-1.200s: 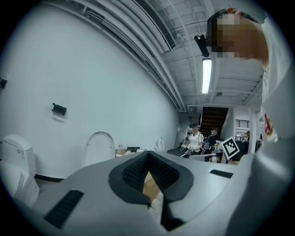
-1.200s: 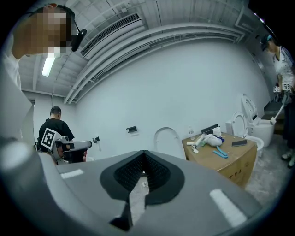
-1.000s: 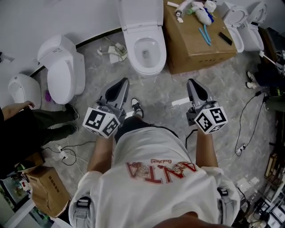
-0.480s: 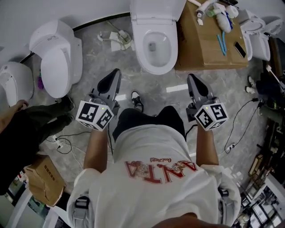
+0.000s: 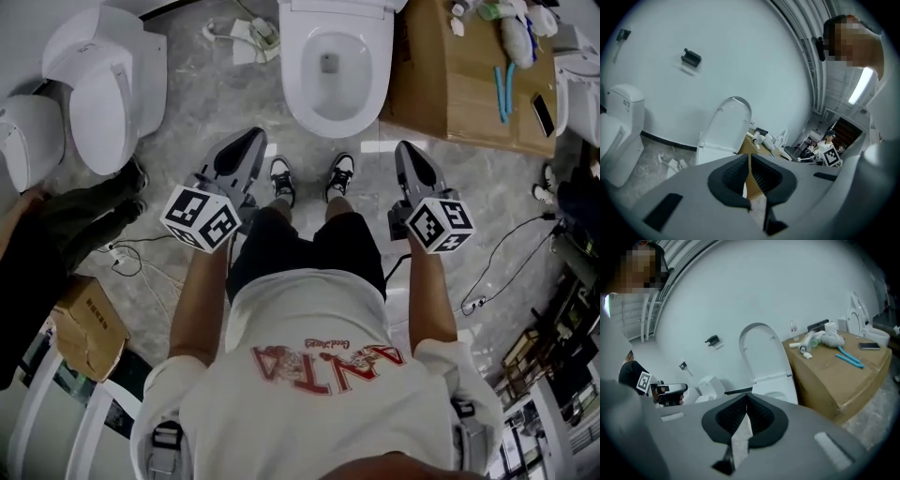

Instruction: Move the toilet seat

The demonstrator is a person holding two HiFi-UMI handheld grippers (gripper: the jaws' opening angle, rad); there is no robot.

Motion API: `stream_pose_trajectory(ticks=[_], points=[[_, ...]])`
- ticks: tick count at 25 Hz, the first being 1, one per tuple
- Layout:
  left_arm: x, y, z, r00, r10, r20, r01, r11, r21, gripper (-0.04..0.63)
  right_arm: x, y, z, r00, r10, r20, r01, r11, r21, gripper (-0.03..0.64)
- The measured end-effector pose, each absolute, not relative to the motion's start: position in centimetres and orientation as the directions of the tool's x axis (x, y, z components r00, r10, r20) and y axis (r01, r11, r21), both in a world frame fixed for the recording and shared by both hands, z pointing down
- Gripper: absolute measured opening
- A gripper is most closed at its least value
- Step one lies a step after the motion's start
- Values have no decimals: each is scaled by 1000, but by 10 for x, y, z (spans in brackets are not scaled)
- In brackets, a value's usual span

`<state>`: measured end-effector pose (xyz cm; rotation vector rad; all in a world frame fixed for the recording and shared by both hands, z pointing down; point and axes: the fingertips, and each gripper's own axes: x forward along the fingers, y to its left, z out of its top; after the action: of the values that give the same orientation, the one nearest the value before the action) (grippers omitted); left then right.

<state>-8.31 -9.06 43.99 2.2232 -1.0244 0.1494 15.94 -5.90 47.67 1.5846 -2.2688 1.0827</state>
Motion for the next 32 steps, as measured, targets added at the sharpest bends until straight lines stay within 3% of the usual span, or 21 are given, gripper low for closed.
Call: stream_pose_trajectory(ticks=[4, 7, 10, 20, 27, 32], points=[[-45, -85, 491, 696, -621, 361, -684, -419, 597, 9, 173, -61, 532, -479, -680, 555, -842, 176, -510, 2], [-24, -82, 537, 677, -609, 414, -707, -384, 594, 13, 183, -64, 571, -490, -653, 577, -831, 150, -536, 53], [-16, -80, 581, 670, -582, 460, -711, -327, 623, 144, 189, -68, 610, -491, -636, 596, -820, 107, -562, 119], [-36, -90, 714, 623, -507, 596, -755, -192, 626, 176, 195, -71, 740, -482, -585, 652, -778, -56, -626, 218], [-40, -85, 800, 650, -411, 639, -716, -49, 696, 195, 187, -78, 808, -475, -554, 684, -761, -132, -635, 237], [-46, -88, 837, 629, -421, 653, -713, 22, 701, 195, 185, -82, 851, -446, -533, 719, -759, -201, -620, 238]])
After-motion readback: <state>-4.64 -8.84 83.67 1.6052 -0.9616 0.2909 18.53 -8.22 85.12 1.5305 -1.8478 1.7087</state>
